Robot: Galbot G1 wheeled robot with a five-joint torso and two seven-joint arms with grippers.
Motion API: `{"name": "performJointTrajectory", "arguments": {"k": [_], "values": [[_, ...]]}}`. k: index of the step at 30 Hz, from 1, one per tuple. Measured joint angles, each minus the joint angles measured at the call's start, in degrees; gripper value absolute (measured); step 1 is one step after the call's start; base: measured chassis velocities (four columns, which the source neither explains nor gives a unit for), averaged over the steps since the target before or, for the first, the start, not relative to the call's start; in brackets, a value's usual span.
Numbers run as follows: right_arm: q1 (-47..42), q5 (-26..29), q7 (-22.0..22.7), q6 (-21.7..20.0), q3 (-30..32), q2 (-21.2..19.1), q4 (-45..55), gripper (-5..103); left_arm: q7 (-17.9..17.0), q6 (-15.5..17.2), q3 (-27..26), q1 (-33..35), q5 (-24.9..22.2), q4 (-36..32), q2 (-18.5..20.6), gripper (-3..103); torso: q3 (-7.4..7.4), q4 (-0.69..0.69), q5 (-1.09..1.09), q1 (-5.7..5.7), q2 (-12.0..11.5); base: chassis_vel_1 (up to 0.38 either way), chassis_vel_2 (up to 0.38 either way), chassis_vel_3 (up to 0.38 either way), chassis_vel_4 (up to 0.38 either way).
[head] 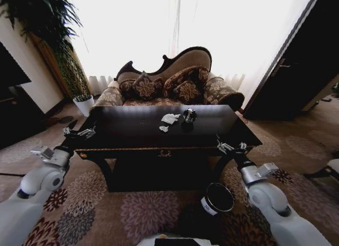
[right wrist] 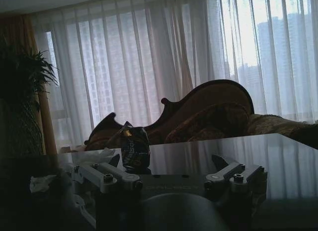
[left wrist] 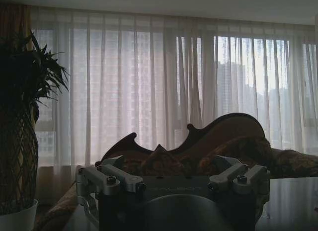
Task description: Move to the front of the table and place the trash on the table into the trash bin.
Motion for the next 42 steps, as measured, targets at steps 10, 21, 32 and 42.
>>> {"name": "performJointTrajectory", "arguments": {"k": [10,21,32,42], "values": [[7.4,1.57,-2.36,-0.77,-4.22,-4.05,-7.22,100,0.0,0.0,0.0,0.0,0.0,0.0,0.0,100,-0.01,-0.02,0.01,0.0,0.0,0.0,0.0,0.0,0.0],[23.3,4.4,-3.59,-0.66,-15.92,-8.92,-15.66,100,0.0,0.0,0.01,0.0,0.0,0.0,0.0,100,0.0,0.0,-0.02,-0.01,0.0,0.0,0.0,0.0,0.0],[40.88,6.0,-4.4,-0.85,-32.45,-8.13,-24.88,100,0.0,0.0,0.0,0.0,0.0,0.0,0.0,100,0.0,0.0,0.01,-0.01,0.0,0.0,0.0,0.0,0.0],[53.77,6.81,-4.08,-0.81,-45.21,-1.96,-36.14,100,0.0,0.0,0.0,0.0,0.0,0.0,0.0,100,-0.01,0.0,0.0,-0.01,0.0,0.0,0.0,0.0,0.0]]}}
